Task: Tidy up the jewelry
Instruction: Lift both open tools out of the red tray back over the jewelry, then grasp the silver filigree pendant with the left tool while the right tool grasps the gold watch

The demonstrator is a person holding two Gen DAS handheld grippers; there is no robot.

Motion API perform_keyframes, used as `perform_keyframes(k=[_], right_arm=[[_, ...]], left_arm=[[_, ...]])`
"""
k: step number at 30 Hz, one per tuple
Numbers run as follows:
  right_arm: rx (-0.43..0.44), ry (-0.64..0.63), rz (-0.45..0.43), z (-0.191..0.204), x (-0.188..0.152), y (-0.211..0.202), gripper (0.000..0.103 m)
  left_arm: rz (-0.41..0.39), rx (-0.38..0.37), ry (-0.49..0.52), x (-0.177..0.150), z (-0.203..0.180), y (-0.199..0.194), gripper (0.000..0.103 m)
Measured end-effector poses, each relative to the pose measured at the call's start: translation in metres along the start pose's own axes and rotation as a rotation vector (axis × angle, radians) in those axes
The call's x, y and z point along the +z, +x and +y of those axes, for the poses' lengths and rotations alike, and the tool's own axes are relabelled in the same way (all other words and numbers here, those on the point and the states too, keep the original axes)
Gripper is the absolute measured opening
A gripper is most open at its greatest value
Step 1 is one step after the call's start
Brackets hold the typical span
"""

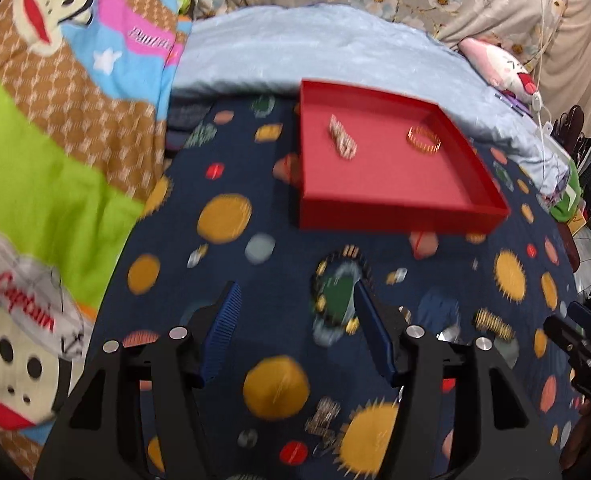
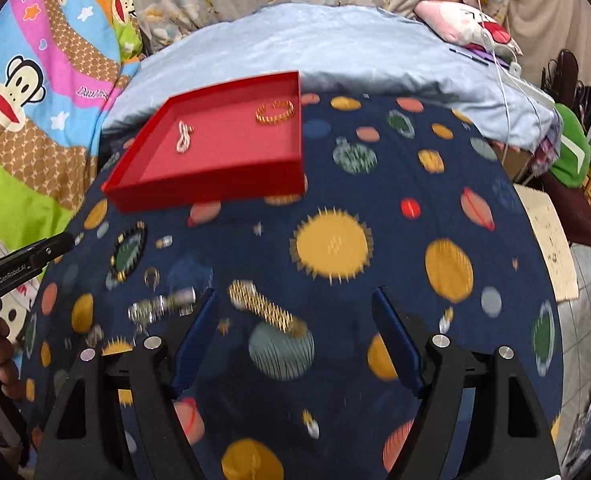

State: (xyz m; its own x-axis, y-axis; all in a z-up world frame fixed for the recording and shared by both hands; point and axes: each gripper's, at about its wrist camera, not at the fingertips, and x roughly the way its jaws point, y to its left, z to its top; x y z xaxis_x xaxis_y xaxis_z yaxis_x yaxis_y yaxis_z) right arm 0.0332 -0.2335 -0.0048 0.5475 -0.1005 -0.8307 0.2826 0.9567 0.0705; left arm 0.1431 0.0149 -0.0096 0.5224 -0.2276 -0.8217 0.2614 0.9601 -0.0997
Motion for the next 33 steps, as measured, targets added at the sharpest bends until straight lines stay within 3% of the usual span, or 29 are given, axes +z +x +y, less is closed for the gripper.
perform_keyframes(k=[6, 13, 25, 27, 33], right_arm=[[-0.01, -0.008, 0.03, 0.004, -0.024, 0.001, 0.075], [0.006, -0.025, 0.042, 0.013, -0.032, 0.001, 0.075], [0.004, -0.026, 0.047, 0.009, -0.03, 0.008, 0.075], [0.011, -0.037, 0.049, 0.009, -0.026, 0.016, 0.075], [0.015, -0.12, 0.043, 0.019, -0.009, 0.042, 0.075]], left_arm=[[0.077, 0.001, -0.056, -0.037, 0.018, 0.003, 0.057], [0.134, -0.028, -0.034, -0.065, 0.002, 0.011, 0.057], [0.129, -0.024, 0.026, -0.075, -0.019, 0.019, 0.056], [0.126, -0.023, 0.032, -0.075, -0.02, 0.018, 0.053], [0.13, -0.048, 0.041, -0.075, -0.021, 0.017, 0.025]])
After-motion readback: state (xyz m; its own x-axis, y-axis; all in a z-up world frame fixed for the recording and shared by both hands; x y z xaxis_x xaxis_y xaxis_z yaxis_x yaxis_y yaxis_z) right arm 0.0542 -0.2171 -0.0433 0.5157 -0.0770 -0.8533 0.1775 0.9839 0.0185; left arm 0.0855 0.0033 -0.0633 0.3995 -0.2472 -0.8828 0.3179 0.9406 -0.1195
